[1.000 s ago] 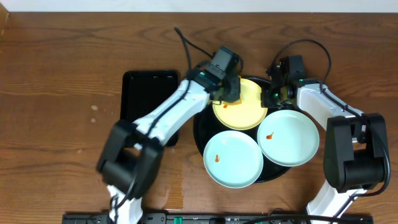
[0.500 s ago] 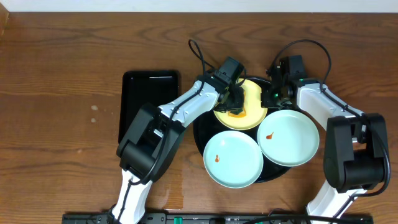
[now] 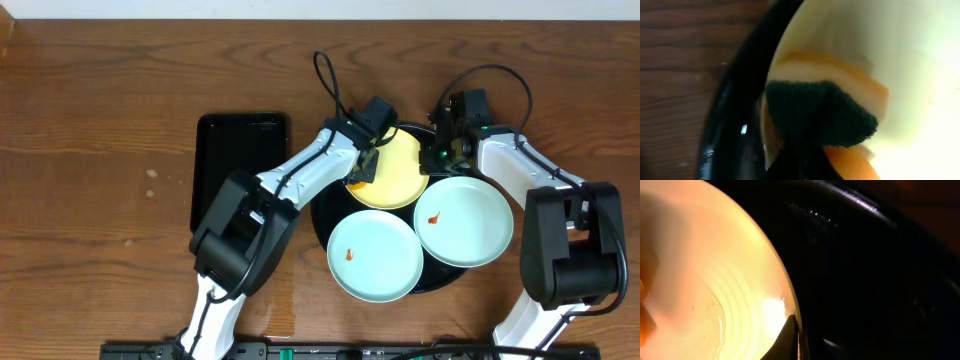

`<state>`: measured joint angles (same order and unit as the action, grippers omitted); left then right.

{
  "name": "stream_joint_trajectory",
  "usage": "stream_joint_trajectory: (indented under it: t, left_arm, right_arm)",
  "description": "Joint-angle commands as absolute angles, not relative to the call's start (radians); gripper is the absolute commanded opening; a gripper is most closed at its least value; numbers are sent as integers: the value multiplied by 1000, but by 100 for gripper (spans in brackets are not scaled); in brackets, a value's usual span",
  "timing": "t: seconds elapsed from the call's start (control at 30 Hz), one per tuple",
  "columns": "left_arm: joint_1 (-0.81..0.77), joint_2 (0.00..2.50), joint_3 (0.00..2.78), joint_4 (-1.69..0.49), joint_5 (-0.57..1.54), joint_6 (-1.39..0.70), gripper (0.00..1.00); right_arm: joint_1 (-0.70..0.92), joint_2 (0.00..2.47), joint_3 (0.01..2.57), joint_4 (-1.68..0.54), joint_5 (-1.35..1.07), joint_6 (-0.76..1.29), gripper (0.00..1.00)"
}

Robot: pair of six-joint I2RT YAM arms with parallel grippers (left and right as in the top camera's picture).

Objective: Clean dirty plates on tray and stack at the side

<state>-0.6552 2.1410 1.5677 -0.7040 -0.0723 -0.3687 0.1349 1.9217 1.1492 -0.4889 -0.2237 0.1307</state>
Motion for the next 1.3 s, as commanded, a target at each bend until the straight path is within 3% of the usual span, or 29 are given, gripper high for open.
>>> stream_joint_trajectory:
  t: [0.0, 0.43, 0.73, 1.27]
  left_arm:
    - [-629, 2171, 1624, -805, -246, -365, 8]
    - [-629, 2163, 1807, -1028, -239, -467, 8]
    - [-629, 2099, 1807, -1046, -54, -469, 7]
    - [-566, 2009, 1804, -1043, 17, -485, 7]
  right_arm:
    - [139, 1951, 1129, -513, -158, 145, 1]
    - [138, 1943, 1135, -520, -33, 164, 1]
    - [139, 1791, 1148, -533, -4, 123, 1]
    - [298, 1429, 1148, -602, 528, 44, 1]
